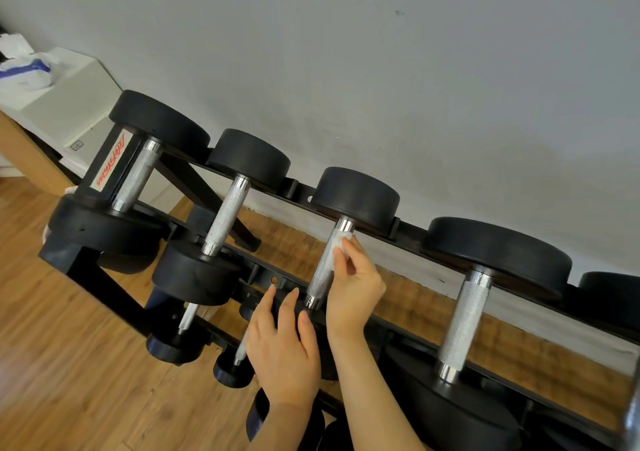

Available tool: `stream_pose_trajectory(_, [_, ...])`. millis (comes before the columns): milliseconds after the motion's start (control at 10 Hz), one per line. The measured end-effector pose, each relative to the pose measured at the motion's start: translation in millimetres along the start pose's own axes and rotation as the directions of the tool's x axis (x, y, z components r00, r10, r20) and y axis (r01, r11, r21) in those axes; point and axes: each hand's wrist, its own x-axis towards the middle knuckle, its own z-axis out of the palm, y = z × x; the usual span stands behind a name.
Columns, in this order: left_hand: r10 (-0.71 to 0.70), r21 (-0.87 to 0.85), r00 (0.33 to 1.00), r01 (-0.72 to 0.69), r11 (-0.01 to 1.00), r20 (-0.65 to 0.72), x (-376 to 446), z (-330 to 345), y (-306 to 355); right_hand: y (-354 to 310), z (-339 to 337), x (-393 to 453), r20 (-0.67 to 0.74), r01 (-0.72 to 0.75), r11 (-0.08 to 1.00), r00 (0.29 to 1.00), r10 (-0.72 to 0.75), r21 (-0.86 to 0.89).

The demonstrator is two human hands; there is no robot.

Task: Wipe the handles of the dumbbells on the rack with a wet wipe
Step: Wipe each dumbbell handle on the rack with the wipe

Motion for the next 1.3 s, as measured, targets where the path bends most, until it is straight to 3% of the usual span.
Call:
stream_pose_trajectory(500, [-0.006, -0.001, 1.0, 0.006, 1.0, -0.013, 0, 1, 2, 4, -7, 1, 0.092, 0.08, 0.993, 0.993, -0.072, -0.09])
stream_pose_trajectory(600, [-0.002, -0.006, 1.0, 0.002, 1.0, -0.018, -1, 0, 1, 1, -5, 5, 0.038, 0.024, 0.999, 0.999, -0.022, -0.04])
stream_pose_trajectory(800, [-0.005, 0.0, 1.0, 0.005, 1.0, -0.008, -1, 2, -1, 3, -12, -12, 0.087, 0.021, 0.999, 0.996, -0.018, -0.031])
stream_pose_trajectory(1000, [0.002, 0.004, 1.0, -0.002, 1.0, -0.001, -1, 1, 0, -5, -5, 10, 0.024, -0.195, 0.974, 0.981, 0.194, 0.117])
stream_pose_trajectory(1100, [-0.004, 0.005, 1.0, 0.004, 1.0, -0.003, 0, 0, 0, -9, -4, 9, 0.047, -0.234, 0.961, 0.972, 0.23, 0.146])
stream_pose_trajectory(1300, [-0.001, 0.009, 1.0, 0.001, 1.0, -0.004, 0, 0, 0, 0, -15, -16, 0.117, -0.185, 0.98, 0.977, 0.175, 0.073])
